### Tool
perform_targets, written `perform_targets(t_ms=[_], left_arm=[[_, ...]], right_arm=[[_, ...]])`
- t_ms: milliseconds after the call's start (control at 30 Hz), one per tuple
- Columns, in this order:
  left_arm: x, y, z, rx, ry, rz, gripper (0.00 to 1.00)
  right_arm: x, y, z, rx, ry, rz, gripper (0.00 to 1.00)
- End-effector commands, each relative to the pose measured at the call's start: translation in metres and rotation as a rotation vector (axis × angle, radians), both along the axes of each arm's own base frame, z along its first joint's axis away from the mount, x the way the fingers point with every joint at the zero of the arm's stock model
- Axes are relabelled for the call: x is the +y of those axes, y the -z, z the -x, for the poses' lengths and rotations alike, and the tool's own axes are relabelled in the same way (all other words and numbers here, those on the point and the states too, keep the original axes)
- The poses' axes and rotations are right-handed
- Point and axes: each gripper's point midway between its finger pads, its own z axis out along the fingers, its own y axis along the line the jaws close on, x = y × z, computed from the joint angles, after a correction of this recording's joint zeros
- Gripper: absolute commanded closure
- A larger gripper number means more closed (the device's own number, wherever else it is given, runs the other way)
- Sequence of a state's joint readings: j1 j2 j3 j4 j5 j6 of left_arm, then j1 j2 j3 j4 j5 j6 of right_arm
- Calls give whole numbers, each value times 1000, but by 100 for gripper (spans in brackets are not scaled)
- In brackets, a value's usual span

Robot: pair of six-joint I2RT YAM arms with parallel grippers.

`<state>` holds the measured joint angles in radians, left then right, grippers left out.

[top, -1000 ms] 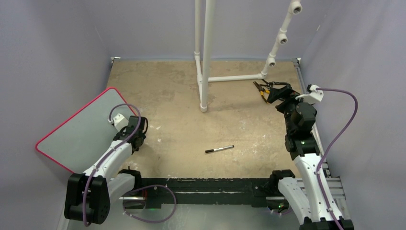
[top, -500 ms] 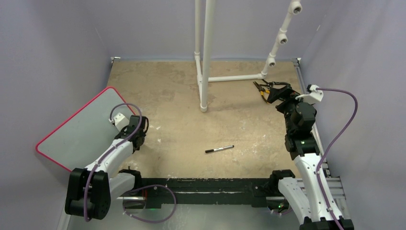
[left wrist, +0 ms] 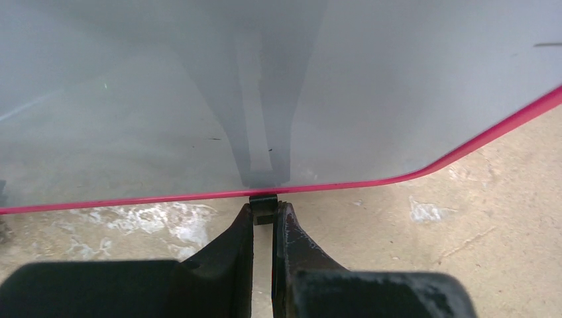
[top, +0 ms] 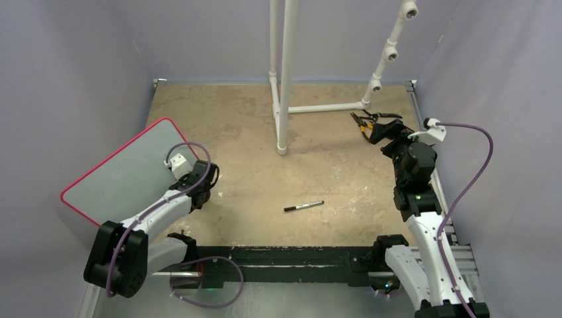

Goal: Write a sentence on the whiteboard
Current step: Move the whiteboard to the center of the board.

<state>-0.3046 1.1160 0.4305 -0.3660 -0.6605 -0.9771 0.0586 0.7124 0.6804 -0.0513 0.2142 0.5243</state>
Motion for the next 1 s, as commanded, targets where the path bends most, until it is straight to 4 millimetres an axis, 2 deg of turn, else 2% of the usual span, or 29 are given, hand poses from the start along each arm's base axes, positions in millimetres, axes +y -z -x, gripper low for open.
perform_targets(t_ms=[0, 267, 633, 700, 967], left_arm=[[-36, -1, -18, -48, 68, 101, 100], [-66, -3, -18, -70, 180, 107, 100], [-111, 0, 5, -77, 353, 110, 100], [-120, 0, 9, -83, 392, 112, 100], [-165, 4, 24, -87, 525, 138, 100]], right_arm=[[0, -6, 0, -28, 0, -5, 1], [1, -2, -2, -21, -2, -5, 1], [4, 5, -7, -4, -22, -8, 1], [5, 0, -9, -23, -24, -10, 1], [5, -1, -5, -26, -27, -13, 1]])
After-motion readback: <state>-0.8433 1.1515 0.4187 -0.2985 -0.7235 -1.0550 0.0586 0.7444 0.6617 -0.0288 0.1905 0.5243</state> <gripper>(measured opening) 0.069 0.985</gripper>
